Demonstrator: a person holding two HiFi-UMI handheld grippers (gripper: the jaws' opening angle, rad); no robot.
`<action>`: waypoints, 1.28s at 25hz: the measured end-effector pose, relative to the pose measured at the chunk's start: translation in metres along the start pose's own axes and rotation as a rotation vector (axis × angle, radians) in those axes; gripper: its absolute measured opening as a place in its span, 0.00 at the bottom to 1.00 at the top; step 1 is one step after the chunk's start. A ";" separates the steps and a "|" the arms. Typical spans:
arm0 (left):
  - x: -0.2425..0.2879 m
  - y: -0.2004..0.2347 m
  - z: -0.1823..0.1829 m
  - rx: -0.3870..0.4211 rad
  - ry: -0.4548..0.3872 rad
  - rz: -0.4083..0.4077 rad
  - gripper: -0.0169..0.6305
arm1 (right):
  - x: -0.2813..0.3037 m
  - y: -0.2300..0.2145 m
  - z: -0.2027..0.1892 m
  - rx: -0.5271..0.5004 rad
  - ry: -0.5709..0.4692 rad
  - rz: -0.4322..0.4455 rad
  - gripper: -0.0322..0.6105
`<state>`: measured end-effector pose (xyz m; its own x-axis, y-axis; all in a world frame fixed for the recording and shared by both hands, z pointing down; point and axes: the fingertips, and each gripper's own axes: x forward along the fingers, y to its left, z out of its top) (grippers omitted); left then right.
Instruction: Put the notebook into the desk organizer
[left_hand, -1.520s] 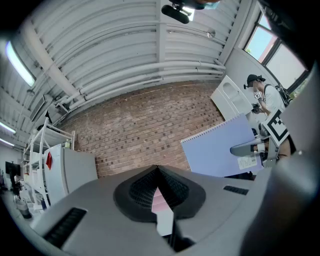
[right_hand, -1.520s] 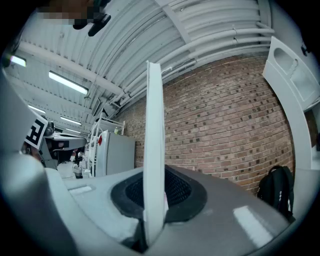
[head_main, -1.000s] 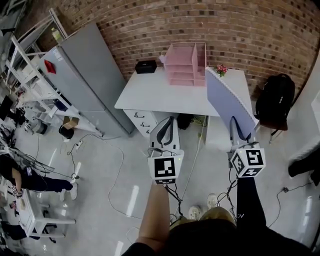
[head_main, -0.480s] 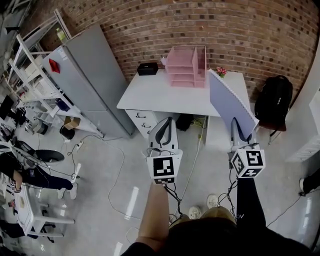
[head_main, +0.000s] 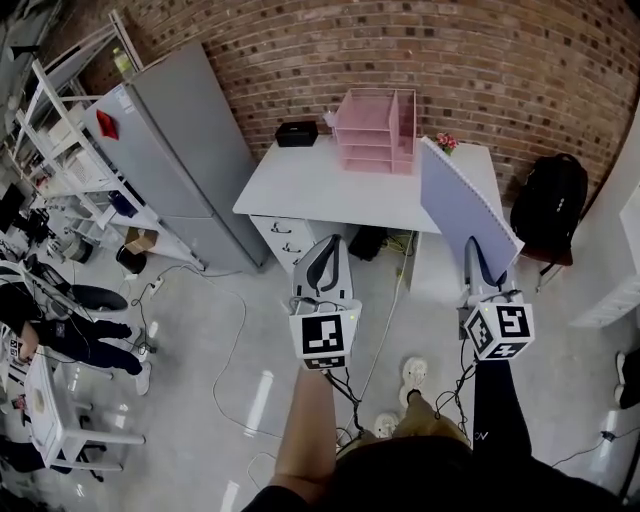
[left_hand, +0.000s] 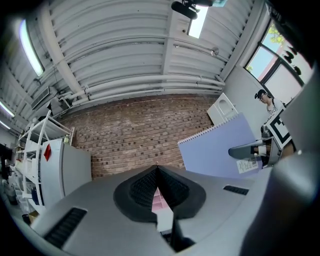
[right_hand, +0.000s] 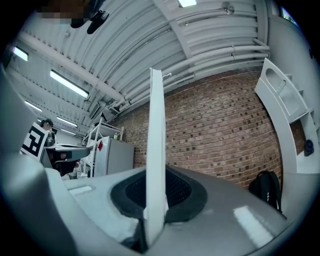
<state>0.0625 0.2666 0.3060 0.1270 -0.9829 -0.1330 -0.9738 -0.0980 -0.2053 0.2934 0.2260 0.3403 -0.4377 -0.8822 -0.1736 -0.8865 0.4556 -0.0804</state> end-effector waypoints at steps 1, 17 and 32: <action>0.002 0.002 -0.002 0.000 0.004 0.002 0.04 | 0.003 0.000 -0.001 0.000 0.000 0.003 0.10; 0.098 0.031 -0.038 0.000 0.045 0.030 0.04 | 0.109 -0.030 -0.027 0.010 0.010 0.044 0.10; 0.224 0.069 -0.067 0.023 0.071 0.095 0.04 | 0.256 -0.074 -0.049 0.034 0.005 0.104 0.10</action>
<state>0.0113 0.0288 0.3267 0.0200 -0.9962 -0.0844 -0.9761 -0.0012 -0.2174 0.2397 -0.0393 0.3500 -0.5278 -0.8306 -0.1775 -0.8308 0.5483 -0.0956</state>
